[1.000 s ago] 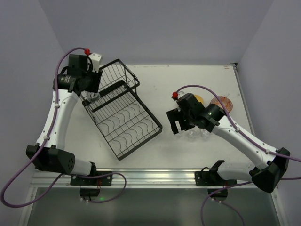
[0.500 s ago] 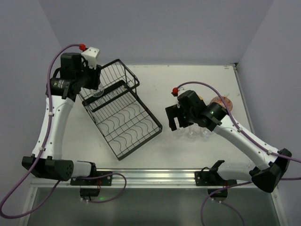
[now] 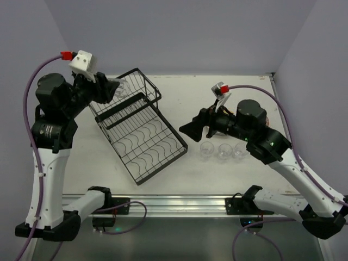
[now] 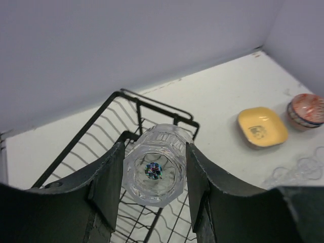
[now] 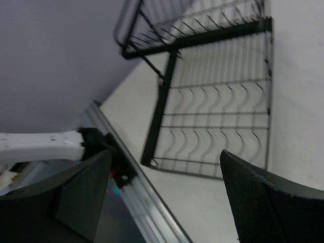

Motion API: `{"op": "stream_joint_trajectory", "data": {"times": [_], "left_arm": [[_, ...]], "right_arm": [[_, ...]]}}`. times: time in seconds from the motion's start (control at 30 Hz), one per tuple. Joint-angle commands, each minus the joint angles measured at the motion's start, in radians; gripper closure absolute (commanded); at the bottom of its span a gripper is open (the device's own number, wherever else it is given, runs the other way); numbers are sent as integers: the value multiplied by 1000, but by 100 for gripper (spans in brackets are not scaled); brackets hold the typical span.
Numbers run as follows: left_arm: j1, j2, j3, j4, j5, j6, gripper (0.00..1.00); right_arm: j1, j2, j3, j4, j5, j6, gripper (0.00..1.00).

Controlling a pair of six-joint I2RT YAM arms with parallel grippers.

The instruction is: Unload the mixed dishes from the dish rack

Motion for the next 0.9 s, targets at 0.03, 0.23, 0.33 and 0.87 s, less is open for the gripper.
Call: {"op": "stream_joint_trajectory", "data": {"times": [0.03,0.23,0.33,0.87], "left_arm": [[6,-124,-115,260,260,-209,100],[7,-251,-282,539,384,-475,100],[6,-297,-353,695,405,-595,100],[7,-371,-549,1037,507,-876,100]], "right_arm": [[-2,-34,-58,483,-337,133,12],[-2,81,-12,746,-438,230,14],[-2,124,11,818,-460,283,16],[1,260,82,1029,-564,424,35]]}}
